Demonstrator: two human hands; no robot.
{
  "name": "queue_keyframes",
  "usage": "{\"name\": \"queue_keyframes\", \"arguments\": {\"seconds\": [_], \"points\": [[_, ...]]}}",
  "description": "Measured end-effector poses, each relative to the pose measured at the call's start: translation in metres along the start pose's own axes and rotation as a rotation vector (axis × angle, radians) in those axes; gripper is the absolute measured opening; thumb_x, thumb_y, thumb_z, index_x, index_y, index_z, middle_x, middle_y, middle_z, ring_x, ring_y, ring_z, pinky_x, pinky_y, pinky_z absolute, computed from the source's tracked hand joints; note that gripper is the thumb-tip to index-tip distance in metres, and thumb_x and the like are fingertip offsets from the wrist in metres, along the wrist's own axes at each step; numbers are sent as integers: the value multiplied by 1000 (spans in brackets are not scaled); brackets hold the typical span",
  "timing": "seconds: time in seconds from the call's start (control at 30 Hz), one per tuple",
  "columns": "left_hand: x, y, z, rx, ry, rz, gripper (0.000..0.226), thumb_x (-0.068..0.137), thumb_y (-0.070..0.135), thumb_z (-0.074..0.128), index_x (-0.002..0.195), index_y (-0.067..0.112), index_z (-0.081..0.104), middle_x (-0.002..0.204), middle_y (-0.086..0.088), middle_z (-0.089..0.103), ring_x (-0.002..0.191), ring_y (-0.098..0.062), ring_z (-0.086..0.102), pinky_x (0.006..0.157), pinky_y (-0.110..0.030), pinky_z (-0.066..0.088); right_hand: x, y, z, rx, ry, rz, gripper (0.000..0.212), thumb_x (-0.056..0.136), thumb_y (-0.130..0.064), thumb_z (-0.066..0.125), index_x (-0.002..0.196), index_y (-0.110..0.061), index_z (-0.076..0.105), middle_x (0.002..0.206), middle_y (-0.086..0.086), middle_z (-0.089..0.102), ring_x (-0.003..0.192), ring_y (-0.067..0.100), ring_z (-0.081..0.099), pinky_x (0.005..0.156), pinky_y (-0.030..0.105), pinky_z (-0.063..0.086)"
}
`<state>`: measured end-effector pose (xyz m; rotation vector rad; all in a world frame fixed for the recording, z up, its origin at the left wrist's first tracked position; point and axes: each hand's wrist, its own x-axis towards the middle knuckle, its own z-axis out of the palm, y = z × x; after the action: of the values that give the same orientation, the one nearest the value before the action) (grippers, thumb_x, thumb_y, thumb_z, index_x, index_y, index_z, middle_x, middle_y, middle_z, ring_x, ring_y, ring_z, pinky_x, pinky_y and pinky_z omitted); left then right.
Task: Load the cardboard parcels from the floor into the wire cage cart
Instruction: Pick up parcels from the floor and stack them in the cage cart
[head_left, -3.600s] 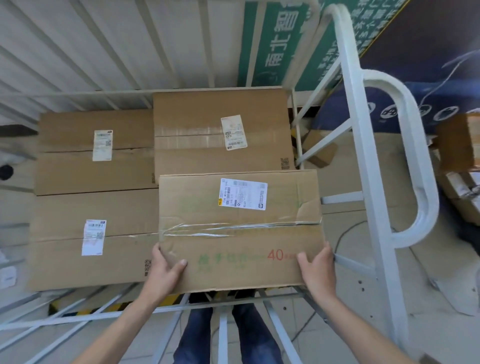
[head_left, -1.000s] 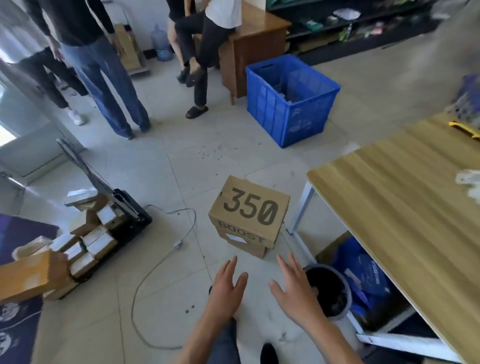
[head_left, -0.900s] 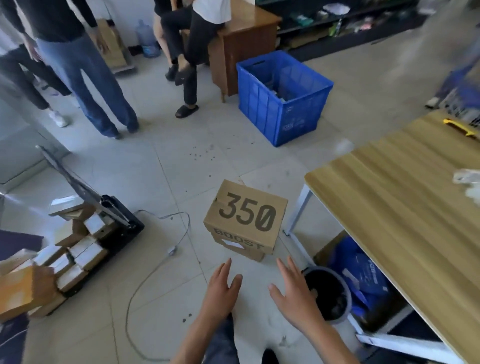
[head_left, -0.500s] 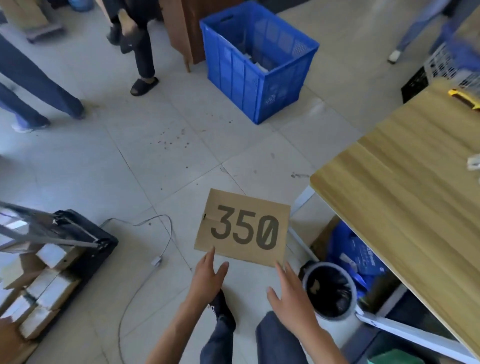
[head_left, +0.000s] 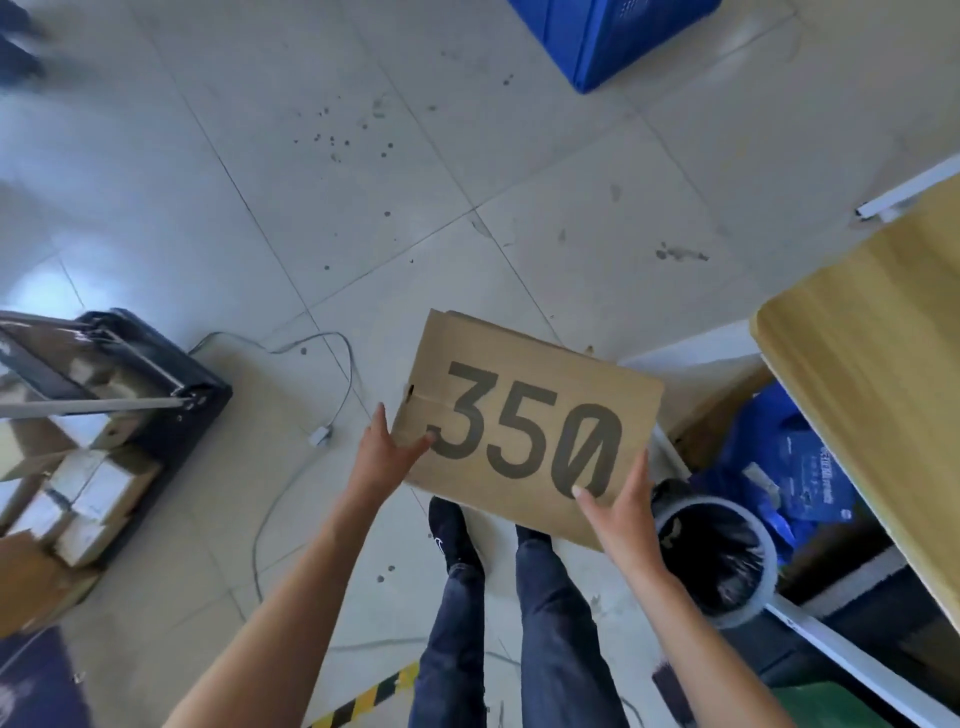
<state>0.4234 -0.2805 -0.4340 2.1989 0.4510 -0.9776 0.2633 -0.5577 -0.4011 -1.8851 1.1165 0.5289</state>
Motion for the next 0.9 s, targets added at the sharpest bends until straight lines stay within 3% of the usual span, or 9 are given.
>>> {"name": "queue_keyframes", "arguments": {"seconds": [0.07,0.13,0.23,0.4,0.53,0.7,0.8,0.9], "points": [[9,-11,9,-105,-16,-2,106,72,59,80,154,15,29,149,-9,49,133,-29,50,106,-50,46,12,1,9,45,34,31,117,83,-31,80,160,-22,-7,165,10,15,145,25,28,105,26,32],[8,-20,18,-149,31,22,79,68,64,77,132,27,49,121,8,65,110,-17,65,91,-43,56,19,2,12,91,73,56,119,82,-28,82,160,-22,-8,165,9,14,145,23,28,104,20,28],[-6,-23,25,-196,109,55,59,70,63,74,116,32,54,105,17,67,93,-5,66,80,-38,59,23,-2,2,92,89,67,120,80,-28,83,161,-19,-6,164,11,21,144,26,34,108,27,32],[-66,-21,10,-296,229,51,47,74,62,73,108,33,58,100,15,69,90,-8,67,73,-37,59,7,-42,-33,-32,53,-35,111,79,-33,83,161,-18,8,158,8,36,140,29,42,110,45,41],[-142,-26,-21,-490,347,-12,47,74,61,73,108,32,58,104,8,70,93,-14,68,77,-45,60,-29,-104,-52,-137,-26,-223,105,82,-36,80,161,-24,10,164,1,26,146,25,35,112,44,37],[-257,-47,-67,-672,579,-85,39,84,48,75,112,25,61,105,6,71,92,-9,69,76,-32,59,-96,-190,-47,-236,-210,-527,100,85,-35,78,160,-28,11,166,-3,22,149,19,26,115,39,30],[-333,-76,-89,-766,760,-140,37,87,40,74,114,18,62,107,2,71,95,-13,68,80,-35,58,-156,-225,-22,-312,-338,-717,99,85,-36,77,160,-27,12,165,-5,23,150,17,26,115,35,28],[-414,-122,-92,-779,983,-252,38,86,46,72,113,22,61,103,7,70,93,-12,67,79,-39,57,-231,-234,10,-380,-486,-876,98,87,-39,74,160,-30,10,164,-6,24,149,18,27,113,37,31]]}}
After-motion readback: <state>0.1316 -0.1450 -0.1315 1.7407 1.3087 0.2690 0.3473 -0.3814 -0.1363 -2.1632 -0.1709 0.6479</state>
